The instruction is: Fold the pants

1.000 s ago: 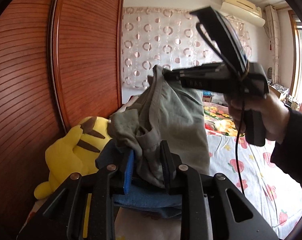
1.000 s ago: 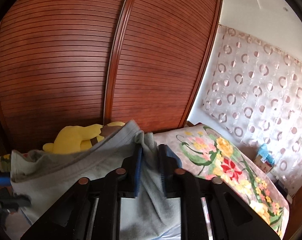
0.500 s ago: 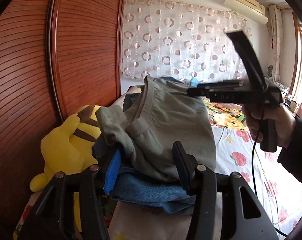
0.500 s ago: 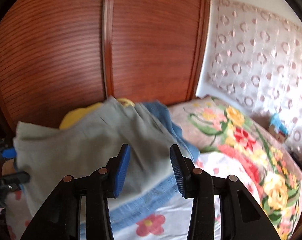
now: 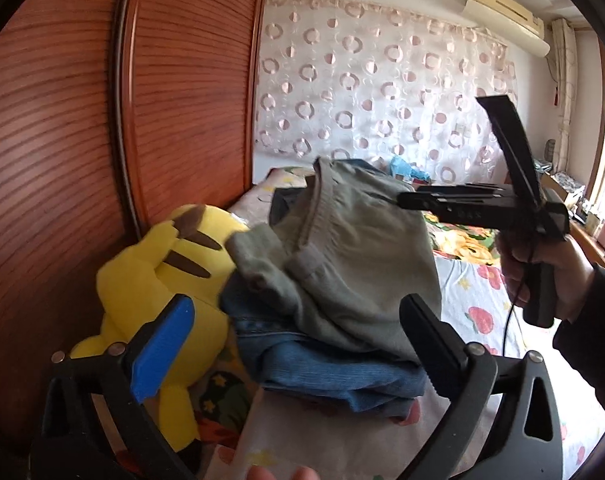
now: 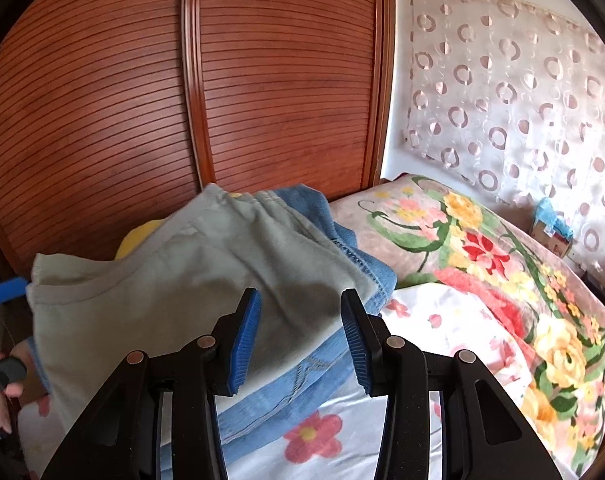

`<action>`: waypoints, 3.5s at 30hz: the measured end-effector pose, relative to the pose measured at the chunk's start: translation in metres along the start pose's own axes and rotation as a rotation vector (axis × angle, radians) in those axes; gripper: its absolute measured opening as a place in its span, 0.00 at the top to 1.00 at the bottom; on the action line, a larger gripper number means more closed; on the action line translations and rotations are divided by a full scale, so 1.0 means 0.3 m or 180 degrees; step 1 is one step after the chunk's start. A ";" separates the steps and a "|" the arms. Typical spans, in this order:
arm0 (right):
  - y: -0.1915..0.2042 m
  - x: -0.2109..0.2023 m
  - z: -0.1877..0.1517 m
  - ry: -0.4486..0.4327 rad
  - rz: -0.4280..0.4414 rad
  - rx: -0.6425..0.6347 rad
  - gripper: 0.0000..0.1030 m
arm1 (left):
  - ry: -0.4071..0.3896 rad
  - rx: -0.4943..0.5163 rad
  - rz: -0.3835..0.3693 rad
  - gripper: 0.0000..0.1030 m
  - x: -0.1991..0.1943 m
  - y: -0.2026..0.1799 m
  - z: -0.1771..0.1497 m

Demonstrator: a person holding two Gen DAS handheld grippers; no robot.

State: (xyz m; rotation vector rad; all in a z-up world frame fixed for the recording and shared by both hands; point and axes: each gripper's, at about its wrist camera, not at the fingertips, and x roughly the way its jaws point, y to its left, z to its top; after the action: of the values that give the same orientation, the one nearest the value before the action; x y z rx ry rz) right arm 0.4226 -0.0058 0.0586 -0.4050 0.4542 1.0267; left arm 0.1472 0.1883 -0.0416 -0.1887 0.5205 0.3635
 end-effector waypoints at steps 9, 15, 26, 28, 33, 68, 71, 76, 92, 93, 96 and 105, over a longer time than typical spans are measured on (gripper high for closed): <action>0.068 -0.170 -0.060 -0.0170 0.0034 0.0048 0.58 | -0.0070 0.0098 0.0058 0.00 -0.099 -0.020 0.025; 0.116 -0.312 -0.126 -0.0251 -0.0061 0.0140 0.56 | -0.0108 0.0155 -0.0087 0.00 -0.162 -0.059 0.029; 0.195 -0.556 -0.270 -0.0321 -0.0337 0.0297 0.48 | -0.0142 0.0367 -0.0273 0.00 -0.244 -0.175 0.014; 0.208 -0.600 -0.289 -0.0342 -0.0371 0.0338 0.48 | -0.0139 0.0378 -0.0313 0.00 -0.249 -0.194 0.009; 0.235 -0.712 -0.358 -0.0399 -0.0522 0.0406 0.45 | -0.0102 0.0472 -0.0442 0.00 -0.259 -0.253 -0.010; 0.450 -1.102 -0.686 -0.0423 -0.1395 0.1156 0.17 | 0.0187 0.0890 -0.1110 0.00 -0.451 -0.602 -0.199; 0.478 -1.124 -0.704 -0.0438 -0.1428 0.1223 0.17 | 0.0205 0.0903 -0.1109 0.00 -0.469 -0.614 -0.212; 0.520 -1.161 -0.708 -0.0476 -0.1532 0.1293 0.17 | 0.0206 0.0911 -0.1125 0.00 -0.502 -0.633 -0.224; 0.665 -1.272 -0.727 -0.0660 -0.1812 0.1370 0.14 | -0.0001 0.0962 -0.1183 0.00 -0.635 -0.665 -0.169; 0.675 -1.281 -0.722 -0.0686 -0.1838 0.1359 0.14 | -0.0019 0.0962 -0.1181 0.00 -0.643 -0.665 -0.164; 0.691 -1.295 -0.718 -0.0732 -0.1873 0.1328 0.14 | -0.0079 0.0948 -0.1190 0.00 -0.673 -0.660 -0.148; 0.732 -1.328 -0.729 -0.0865 -0.1931 0.1248 0.14 | -0.0263 0.0876 -0.1177 0.00 -0.747 -0.631 -0.105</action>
State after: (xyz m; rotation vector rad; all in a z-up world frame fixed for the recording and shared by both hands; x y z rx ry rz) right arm 0.0161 -0.3051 0.0665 -0.0357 0.2514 0.3783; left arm 0.0253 -0.0590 0.0632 -0.0015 0.4380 -0.0621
